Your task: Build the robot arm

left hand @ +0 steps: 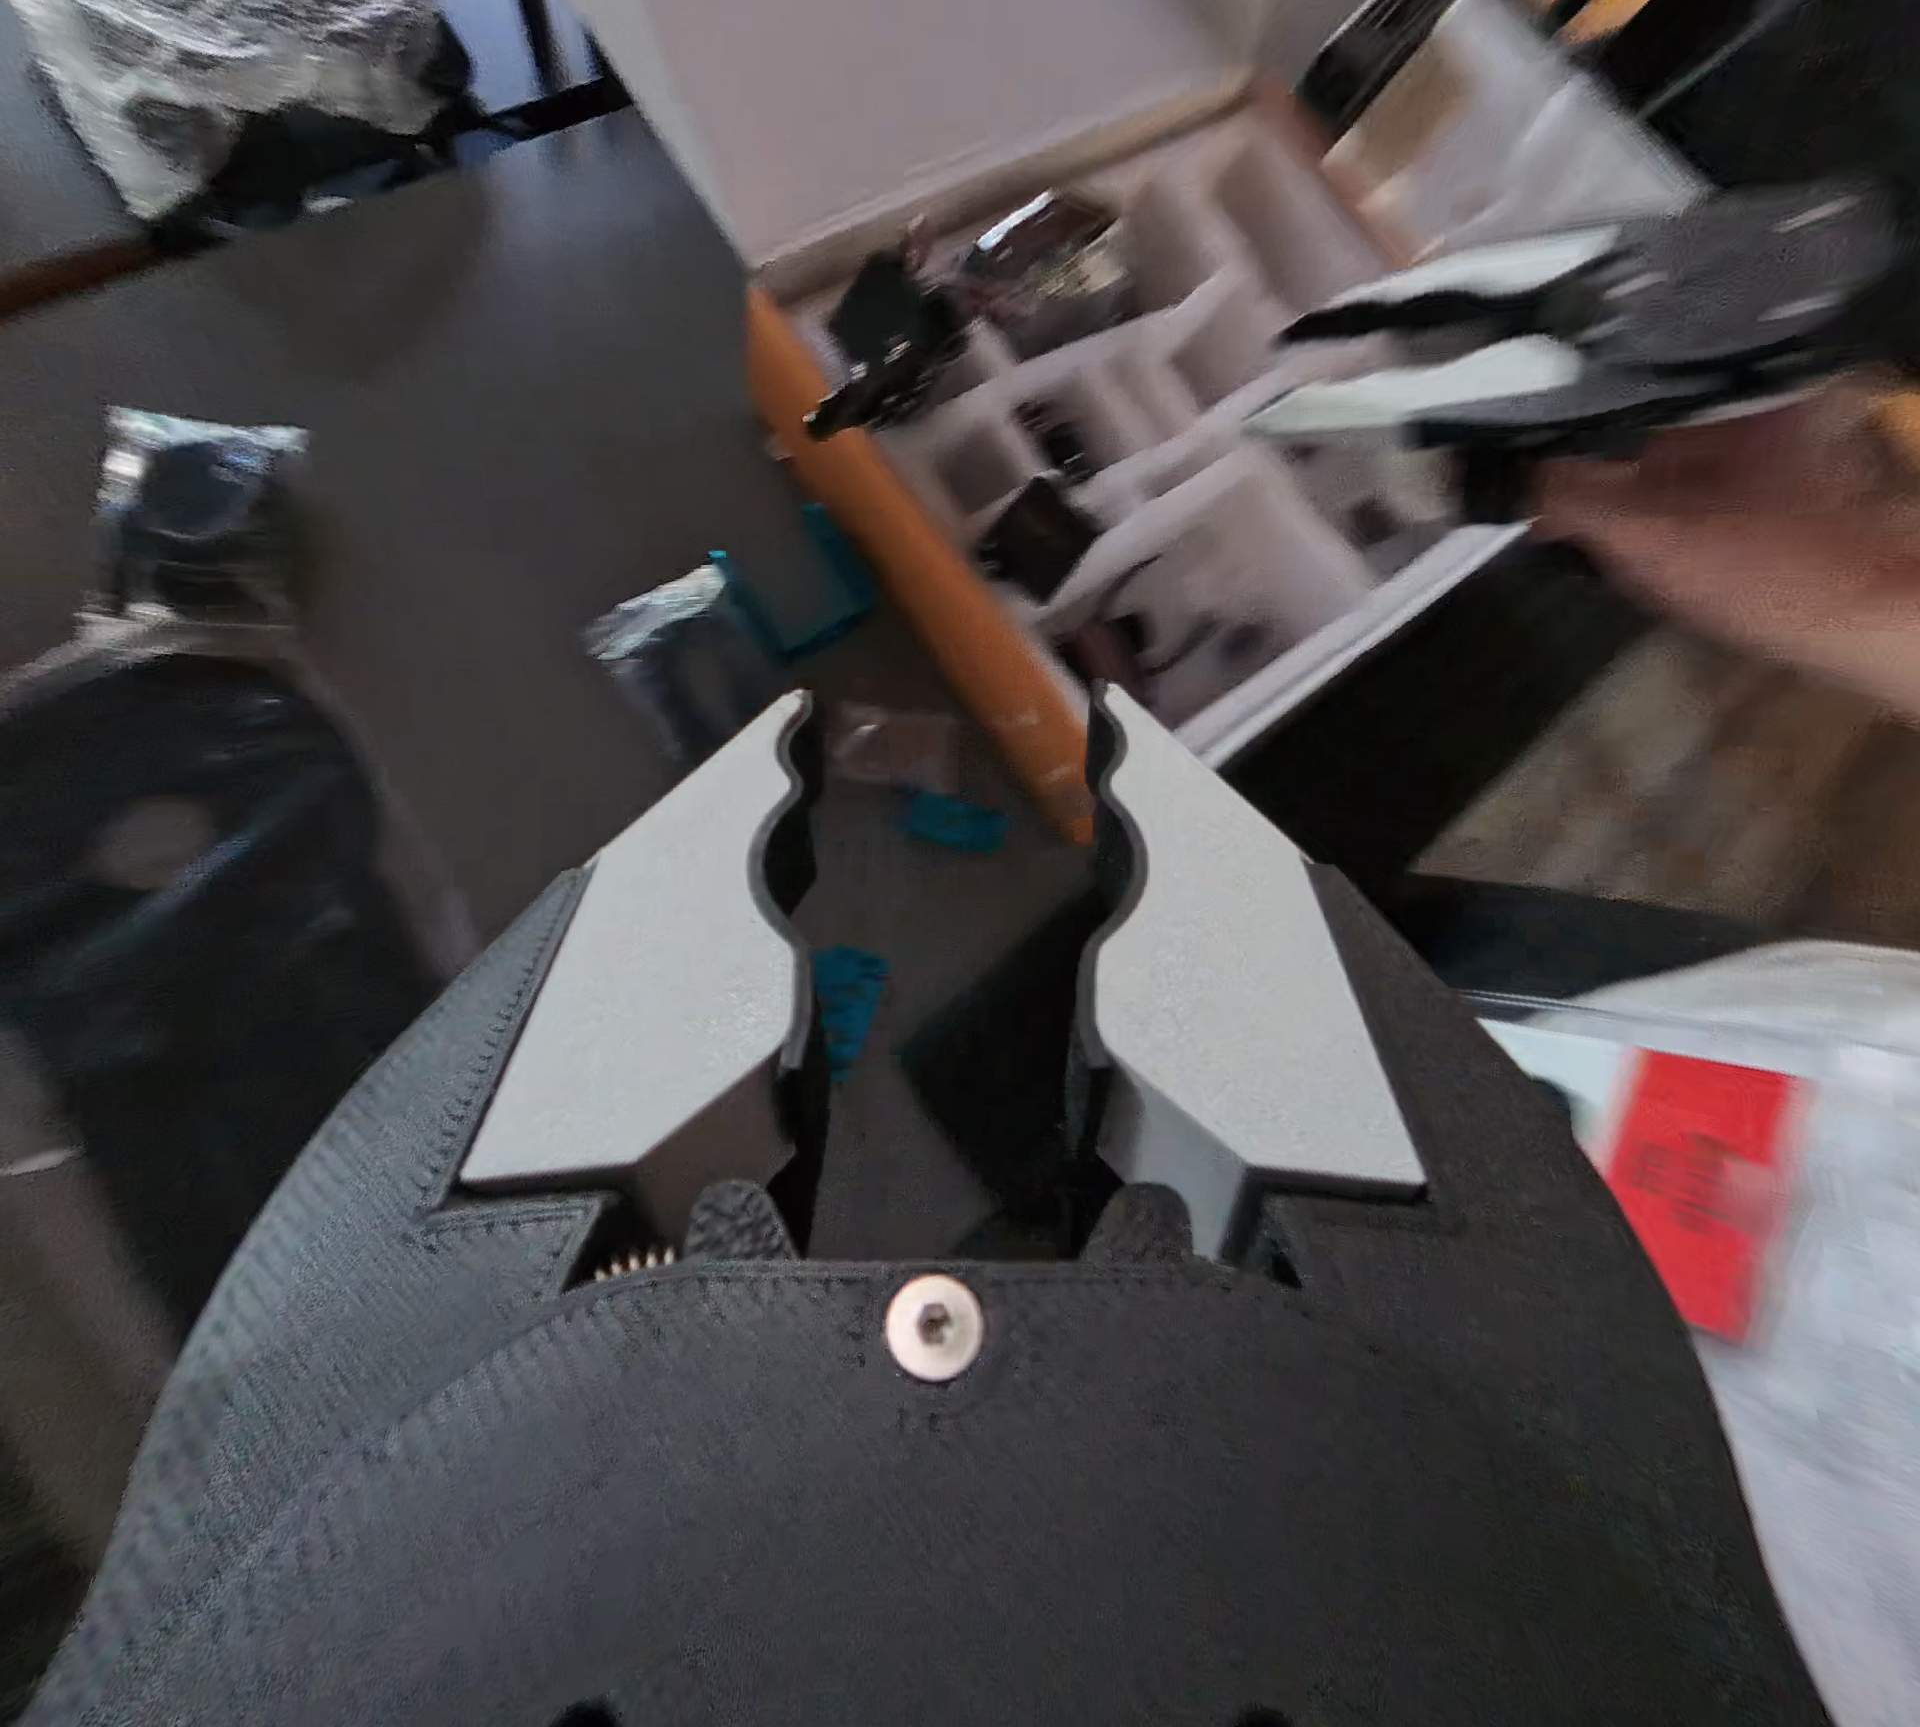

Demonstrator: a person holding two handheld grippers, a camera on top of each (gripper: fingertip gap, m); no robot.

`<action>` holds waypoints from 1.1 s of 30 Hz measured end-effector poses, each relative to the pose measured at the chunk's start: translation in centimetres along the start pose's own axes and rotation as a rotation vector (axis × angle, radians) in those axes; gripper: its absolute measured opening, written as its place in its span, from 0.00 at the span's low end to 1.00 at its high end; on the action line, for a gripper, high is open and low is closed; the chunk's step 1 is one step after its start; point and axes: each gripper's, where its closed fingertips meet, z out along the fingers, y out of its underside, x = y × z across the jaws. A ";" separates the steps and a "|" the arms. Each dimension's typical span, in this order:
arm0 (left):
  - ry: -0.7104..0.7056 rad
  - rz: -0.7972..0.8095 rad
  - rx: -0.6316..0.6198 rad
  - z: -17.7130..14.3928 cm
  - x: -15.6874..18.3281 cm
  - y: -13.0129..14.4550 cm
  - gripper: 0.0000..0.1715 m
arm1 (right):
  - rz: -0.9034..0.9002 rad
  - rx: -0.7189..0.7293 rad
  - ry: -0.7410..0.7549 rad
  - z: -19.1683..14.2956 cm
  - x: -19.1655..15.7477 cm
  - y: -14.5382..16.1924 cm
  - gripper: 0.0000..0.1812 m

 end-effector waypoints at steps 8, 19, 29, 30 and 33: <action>-0.198 0.379 -0.106 6.9 2.8 -6.4 0.34 | -0.055 0.021 0.218 -8.6 -0.5 -2.5 0.31; 0.010 0.591 -0.011 10.9 28.1 -11.8 0.38 | 0.202 0.110 0.485 -27.4 12.4 8.2 0.34; 0.741 0.628 0.029 12.5 71.6 -4.6 0.45 | 0.616 0.051 0.993 -64.2 25.2 39.6 0.42; 0.793 0.645 0.027 12.5 75.4 -4.4 0.47 | 0.661 0.054 1.034 -67.3 25.5 42.3 0.43; 0.921 0.674 0.065 12.3 85.3 -5.1 0.51 | 0.782 0.104 1.116 -74.2 26.7 48.6 0.45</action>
